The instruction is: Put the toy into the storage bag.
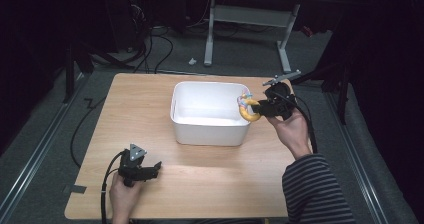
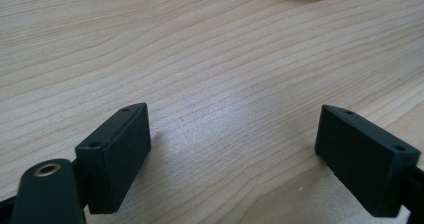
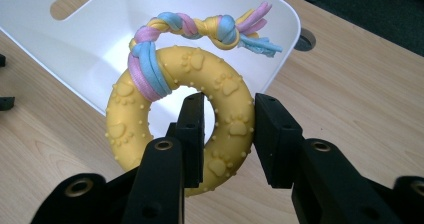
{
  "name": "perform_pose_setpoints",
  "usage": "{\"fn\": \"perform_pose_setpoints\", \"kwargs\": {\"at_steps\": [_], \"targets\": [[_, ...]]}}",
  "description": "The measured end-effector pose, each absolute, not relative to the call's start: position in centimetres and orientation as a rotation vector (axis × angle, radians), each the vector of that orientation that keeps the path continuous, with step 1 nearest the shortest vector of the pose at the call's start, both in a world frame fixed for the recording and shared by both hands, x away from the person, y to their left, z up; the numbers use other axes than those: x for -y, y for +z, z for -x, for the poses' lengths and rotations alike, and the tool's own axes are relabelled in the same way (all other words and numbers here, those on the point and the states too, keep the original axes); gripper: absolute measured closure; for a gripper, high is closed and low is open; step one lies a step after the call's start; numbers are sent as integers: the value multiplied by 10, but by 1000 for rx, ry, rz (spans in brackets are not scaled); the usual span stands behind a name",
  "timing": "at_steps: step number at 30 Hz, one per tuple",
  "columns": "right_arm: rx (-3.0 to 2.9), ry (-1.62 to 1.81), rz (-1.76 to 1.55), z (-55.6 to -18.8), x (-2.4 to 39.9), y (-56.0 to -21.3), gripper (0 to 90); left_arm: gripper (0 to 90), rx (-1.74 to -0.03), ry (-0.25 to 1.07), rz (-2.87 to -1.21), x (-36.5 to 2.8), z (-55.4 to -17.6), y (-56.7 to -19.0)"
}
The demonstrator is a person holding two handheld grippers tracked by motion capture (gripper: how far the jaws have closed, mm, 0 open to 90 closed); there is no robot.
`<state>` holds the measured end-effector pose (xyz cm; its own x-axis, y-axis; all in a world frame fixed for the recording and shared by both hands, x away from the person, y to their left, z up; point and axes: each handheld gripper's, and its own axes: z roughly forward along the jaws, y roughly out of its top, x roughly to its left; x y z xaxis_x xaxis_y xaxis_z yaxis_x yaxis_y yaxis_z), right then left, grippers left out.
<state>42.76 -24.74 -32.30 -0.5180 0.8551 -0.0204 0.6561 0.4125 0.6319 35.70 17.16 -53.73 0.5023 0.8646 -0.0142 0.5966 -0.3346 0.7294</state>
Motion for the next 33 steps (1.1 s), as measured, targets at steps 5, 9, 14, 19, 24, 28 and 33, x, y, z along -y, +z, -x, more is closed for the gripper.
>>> {"fn": "perform_pose_setpoints", "kwargs": {"at_steps": [5, 9, 14, 19, 24, 28, 33], "targets": [[-2346, 804, -1297, -436, 236, -324, 672, 149, -1193, 499, -2058, -172, -357, -537], [-2359, 785, -1295, -443, 226, -327, 672, 149, -1193, 500, -2058, -172, -357, -537], [-2370, 784, -1286, -450, 217, -329, 672, 149, -1193, 500, -2060, -172, -357, -537], [-2377, 772, -1297, -458, 210, -333, 672, 149, -1193, 500, -2060, -172, -357, -537], [-2392, 751, -1290, -464, 202, -339, 672, 149, -1193, 499, -2060, -172, -357, -537], [-2397, 740, -1302, -468, 198, -343, 672, 149, -1193, 499, -2059, -172, -357, -537], [-2408, 714, -1308, -471, 195, -348, 672, 149, -1193, 499, -2059, -172, -357, -537]]}}
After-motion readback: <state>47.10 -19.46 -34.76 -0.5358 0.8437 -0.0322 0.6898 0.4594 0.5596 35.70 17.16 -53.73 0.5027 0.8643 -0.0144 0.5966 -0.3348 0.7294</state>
